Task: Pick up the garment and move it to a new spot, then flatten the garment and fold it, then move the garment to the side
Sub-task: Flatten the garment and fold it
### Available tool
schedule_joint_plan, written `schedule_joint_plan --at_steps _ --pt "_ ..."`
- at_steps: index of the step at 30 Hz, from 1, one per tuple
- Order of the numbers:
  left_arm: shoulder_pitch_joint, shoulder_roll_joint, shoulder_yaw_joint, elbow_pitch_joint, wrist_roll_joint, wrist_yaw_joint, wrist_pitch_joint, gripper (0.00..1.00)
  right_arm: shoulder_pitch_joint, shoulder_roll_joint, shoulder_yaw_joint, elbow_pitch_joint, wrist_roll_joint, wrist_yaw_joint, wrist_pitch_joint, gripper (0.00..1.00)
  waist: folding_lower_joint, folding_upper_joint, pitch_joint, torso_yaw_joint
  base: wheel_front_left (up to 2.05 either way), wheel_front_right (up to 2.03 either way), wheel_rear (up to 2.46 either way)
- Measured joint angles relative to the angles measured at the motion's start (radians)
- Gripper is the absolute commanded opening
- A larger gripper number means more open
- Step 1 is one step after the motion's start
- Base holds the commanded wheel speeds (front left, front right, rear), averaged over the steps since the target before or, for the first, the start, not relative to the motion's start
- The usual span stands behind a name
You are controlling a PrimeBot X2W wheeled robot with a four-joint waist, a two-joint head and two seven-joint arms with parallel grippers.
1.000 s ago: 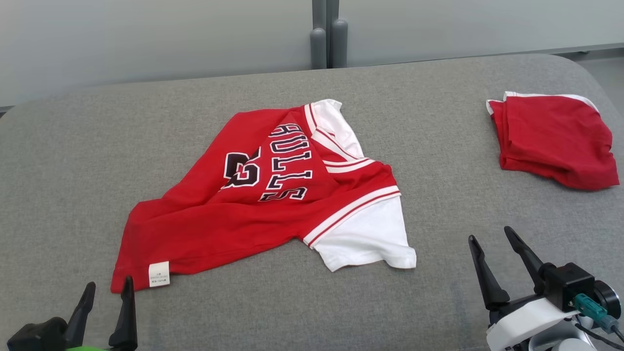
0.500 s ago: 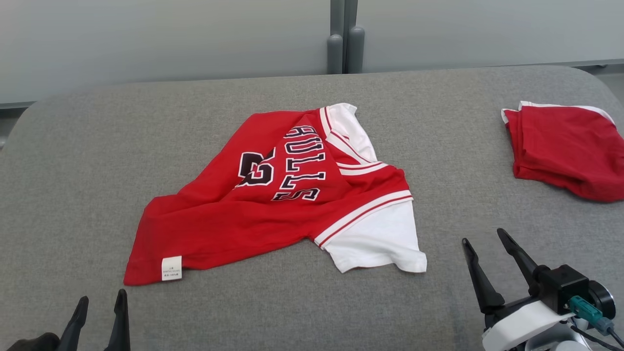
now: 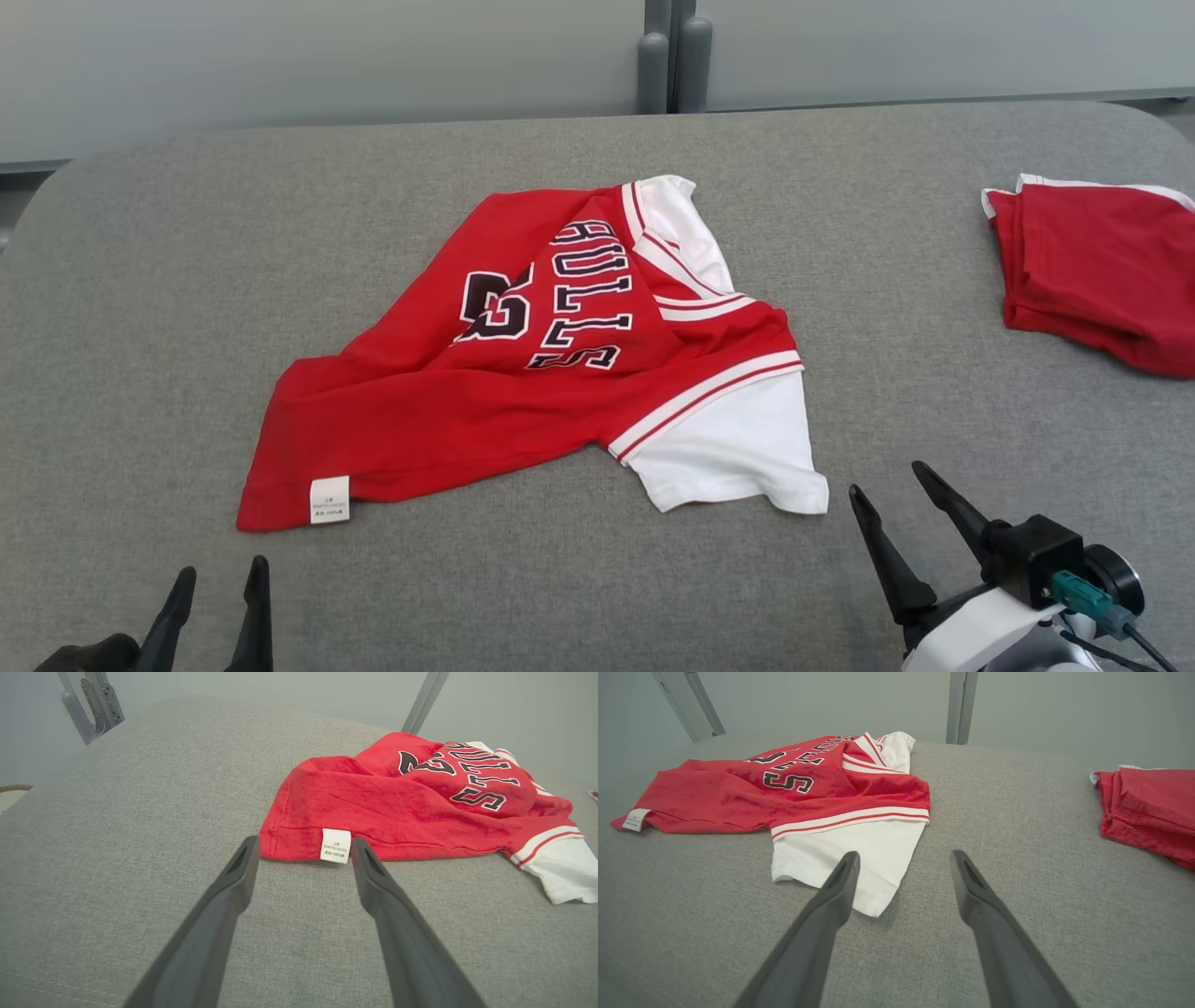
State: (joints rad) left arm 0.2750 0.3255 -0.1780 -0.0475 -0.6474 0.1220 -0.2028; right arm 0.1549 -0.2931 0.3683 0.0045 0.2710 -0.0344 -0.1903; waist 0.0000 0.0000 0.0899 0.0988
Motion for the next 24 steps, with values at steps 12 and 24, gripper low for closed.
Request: schedule_joint_plan --at_steps 12,24 --pt "-0.113 0.007 -0.052 0.036 0.020 -0.026 0.054 1.00 -0.076 0.040 0.044 0.105 -0.008 0.034 0.046 1.00 0.0000 0.0000 0.078 0.004 0.00 0.00 0.00" --pt "-0.201 0.007 -0.062 0.124 0.020 -0.045 0.089 1.00 -0.165 0.080 0.059 0.240 0.006 0.055 0.077 1.00 0.0000 0.0000 0.110 0.019 0.00 0.00 0.00"
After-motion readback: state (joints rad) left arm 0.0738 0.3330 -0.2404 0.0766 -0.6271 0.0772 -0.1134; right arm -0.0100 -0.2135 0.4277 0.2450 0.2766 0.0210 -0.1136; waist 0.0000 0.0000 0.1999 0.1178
